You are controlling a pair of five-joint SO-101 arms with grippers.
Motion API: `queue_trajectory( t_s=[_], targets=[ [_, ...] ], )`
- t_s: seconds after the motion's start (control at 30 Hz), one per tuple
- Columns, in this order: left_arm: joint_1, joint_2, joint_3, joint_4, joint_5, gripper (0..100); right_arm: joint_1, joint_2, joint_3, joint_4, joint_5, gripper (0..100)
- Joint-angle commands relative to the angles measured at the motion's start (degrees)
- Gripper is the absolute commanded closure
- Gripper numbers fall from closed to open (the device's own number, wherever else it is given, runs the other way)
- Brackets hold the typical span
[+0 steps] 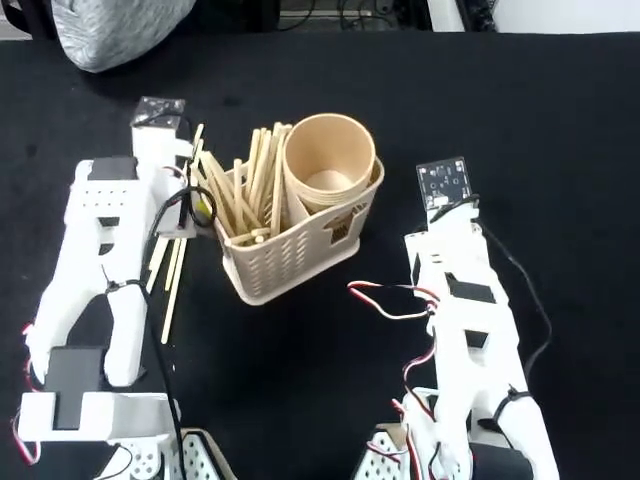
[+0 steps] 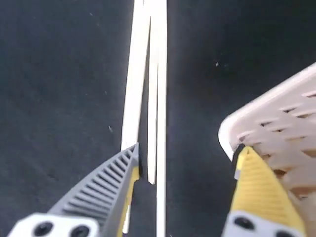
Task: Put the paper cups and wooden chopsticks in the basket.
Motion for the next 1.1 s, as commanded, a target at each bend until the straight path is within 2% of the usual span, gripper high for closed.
queue_trajectory(
  t_s=[0.0,0.13,0.23,0.37,0.43,0.5,0.57,0.63,0.77,0.93,1.07],
  targets=[
    [-6.99,2.46,-7.16,-0.79,-5.45,69,-0.7,0.04,-0.13,-0.88,0.44,98.4],
    [-9.54,13.36,-12.97,-0.62,-10.11,69,-0.7,0.04,-0.13,-0.88,0.44,98.4],
    [-7.34,22.33,-17.71,-0.62,-12.48,69,-0.7,0.04,-0.13,-0.88,0.44,98.4],
    [-4.79,31.74,-24.75,-0.53,-11.96,69,-0.7,0.04,-0.13,-0.88,0.44,98.4],
    [-4.7,34.99,-27.3,-0.53,-12.31,75,-0.7,0.04,-0.13,-0.88,0.44,98.4],
    [-4.79,36.84,-28.53,-0.53,-12.57,85,-0.7,0.04,-0.13,-0.88,0.44,98.4],
    [-5.23,37.19,-28.18,-0.18,-13.8,97,-0.7,0.04,-0.13,-0.88,0.44,98.4],
    [-5.23,37.1,-28.18,3.08,-16.18,95,-0.7,0.04,-0.13,-0.97,0.44,98.4],
    [-4.79,35.43,-28.53,8.35,-19.87,97,-0.7,0.04,-0.13,-0.97,0.44,98.4],
    [-5.58,27.34,-26.86,11.43,-20.04,97,-0.7,0.04,-0.13,-0.97,0.44,98.4],
    [-5.85,15.65,-21.76,12.04,-19.25,97,-0.7,0.04,-0.13,-0.97,0.44,98.4]
  ],
)
